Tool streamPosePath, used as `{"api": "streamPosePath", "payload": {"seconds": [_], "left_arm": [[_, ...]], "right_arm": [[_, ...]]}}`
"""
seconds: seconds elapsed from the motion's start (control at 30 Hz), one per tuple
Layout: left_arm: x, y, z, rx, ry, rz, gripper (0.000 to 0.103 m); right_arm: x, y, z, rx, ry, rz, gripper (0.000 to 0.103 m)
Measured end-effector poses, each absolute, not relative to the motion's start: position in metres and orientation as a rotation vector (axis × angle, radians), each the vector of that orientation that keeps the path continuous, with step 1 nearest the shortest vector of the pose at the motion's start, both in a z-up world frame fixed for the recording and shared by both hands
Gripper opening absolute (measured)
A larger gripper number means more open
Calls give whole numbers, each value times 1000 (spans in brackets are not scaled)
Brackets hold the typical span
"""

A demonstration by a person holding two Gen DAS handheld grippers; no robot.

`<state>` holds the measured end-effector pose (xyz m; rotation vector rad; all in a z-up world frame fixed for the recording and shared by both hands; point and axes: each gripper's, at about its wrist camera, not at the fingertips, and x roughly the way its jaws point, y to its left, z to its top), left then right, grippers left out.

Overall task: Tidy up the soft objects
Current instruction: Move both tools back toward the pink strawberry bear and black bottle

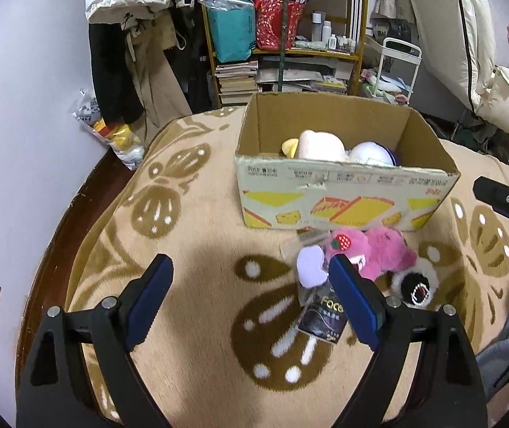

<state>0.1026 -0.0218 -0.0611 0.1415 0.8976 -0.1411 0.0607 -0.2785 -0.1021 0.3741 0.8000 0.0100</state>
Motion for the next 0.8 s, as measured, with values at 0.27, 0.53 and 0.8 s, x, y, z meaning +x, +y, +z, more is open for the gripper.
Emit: {"api": "streamPosePath", "payload": {"seconds": [0.27, 0.53, 0.8], "left_arm": [[93, -22, -67, 164, 926, -145, 88], [99, -30, -75, 170, 943, -154, 88], [108, -33, -83, 162, 966, -169, 88]], "right_arm": [[61, -261, -114, 293, 867, 8, 88], [66, -253, -122, 276, 903, 17, 88], [73, -252, -130, 285, 937, 7, 88]]}}
